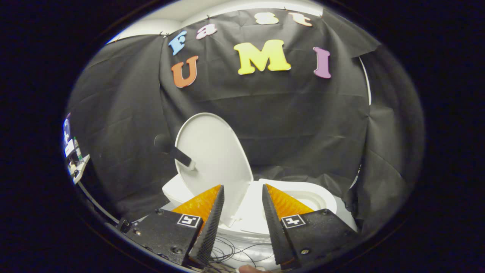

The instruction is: Open the toilet lid.

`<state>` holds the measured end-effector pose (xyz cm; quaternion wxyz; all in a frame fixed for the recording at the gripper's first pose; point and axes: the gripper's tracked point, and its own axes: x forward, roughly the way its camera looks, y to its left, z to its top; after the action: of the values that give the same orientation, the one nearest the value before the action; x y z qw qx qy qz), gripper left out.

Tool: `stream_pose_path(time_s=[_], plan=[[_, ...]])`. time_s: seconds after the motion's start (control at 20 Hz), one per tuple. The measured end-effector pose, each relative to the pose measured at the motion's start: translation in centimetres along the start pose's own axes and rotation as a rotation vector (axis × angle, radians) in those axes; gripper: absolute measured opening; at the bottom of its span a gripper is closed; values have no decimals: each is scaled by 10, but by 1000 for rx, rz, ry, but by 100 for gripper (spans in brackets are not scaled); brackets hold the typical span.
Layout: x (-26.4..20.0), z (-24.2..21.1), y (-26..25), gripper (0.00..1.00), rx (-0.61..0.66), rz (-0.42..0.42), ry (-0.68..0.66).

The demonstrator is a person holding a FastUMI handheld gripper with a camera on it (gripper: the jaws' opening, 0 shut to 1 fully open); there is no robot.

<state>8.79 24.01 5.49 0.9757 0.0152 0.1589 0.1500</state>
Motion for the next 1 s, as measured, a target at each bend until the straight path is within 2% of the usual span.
stream_pose_path(time_s=[0.2, 0.55, 0.8, 0.9, 1.0], plan=[[-44, -9, -36, 64, 12, -2, -76], [-107, -53, -105, 64, -10, -144, -194], [-137, -62, -138, 64, -50, -210, -265], [-147, -67, -153, 82, -35, -240, -269], [-152, -62, -157, 100, -1, -236, -280]])
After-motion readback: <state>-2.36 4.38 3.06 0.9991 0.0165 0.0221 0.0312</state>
